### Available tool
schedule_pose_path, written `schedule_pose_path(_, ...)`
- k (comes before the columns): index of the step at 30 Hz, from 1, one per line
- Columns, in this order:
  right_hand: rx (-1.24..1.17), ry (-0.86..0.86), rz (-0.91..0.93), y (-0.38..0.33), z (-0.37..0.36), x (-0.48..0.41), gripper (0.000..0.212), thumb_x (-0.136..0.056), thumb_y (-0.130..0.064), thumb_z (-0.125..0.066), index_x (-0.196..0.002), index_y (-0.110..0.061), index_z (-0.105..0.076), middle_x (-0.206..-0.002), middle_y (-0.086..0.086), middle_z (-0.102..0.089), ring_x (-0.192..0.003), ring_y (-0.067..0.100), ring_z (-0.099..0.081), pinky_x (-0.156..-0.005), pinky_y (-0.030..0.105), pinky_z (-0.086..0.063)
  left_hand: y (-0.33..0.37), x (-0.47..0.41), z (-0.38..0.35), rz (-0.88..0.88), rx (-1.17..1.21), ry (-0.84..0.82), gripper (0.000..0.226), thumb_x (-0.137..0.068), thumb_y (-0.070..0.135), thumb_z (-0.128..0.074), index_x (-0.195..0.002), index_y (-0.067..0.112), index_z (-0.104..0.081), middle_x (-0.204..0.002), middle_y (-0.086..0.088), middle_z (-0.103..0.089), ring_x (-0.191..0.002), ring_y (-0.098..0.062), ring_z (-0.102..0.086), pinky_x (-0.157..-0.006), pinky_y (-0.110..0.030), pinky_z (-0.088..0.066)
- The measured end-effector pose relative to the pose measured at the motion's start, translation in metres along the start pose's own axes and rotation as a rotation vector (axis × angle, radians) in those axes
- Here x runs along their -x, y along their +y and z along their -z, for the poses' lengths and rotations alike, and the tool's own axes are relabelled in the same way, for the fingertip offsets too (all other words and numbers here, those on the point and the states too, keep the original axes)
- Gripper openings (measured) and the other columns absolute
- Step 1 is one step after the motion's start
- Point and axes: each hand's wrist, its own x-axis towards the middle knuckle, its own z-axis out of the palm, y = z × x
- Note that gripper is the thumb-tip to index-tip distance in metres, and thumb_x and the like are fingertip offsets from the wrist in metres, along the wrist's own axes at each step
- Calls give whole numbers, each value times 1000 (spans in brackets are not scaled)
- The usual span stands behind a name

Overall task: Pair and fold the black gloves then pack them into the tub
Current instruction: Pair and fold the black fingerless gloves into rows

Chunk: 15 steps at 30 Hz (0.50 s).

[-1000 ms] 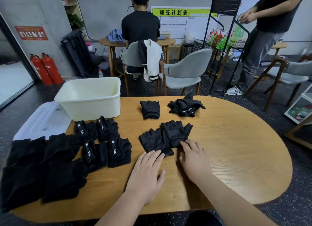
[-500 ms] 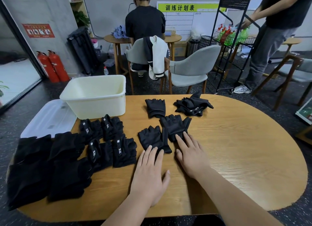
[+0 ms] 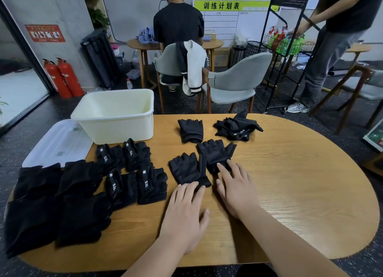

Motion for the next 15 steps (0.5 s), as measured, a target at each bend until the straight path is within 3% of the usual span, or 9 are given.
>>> schedule_pose_path(6, -28, 61, 101, -11, 17, -36, 52, -110, -47, -31, -159, -29, -39, -169, -3, -30, -155, 23, -24, -123, 43, -31, -1, 0, -2, 15, 13, -12, 66, -108, 56, -20, -167, 28, -16, -172, 2, -10, -160, -20, -4, -132, -44, -8)
schedule_pose_path(11, -49, -108, 174, -23, 29, -87, 54, -112, -50, -25, -161, -31, -36, -174, -7, -16, -160, 21, -10, -128, 47, -21, -1, -1, -1, 5, 27, -19, 67, -107, 57, -20, -167, 29, -15, -173, 2, -7, -160, -20, -1, -133, -42, -3)
schedule_pose_path(15, -46, -228, 181, -35, 29, -117, 59, -111, -56, -21, -163, -30, -33, -176, -7, -7, -162, 24, -3, -129, 51, -15, -3, -2, -2, 1, 30, -14, 64, -106, 57, -25, -164, 29, -22, -171, 3, -13, -159, -20, -7, -132, -43, -11)
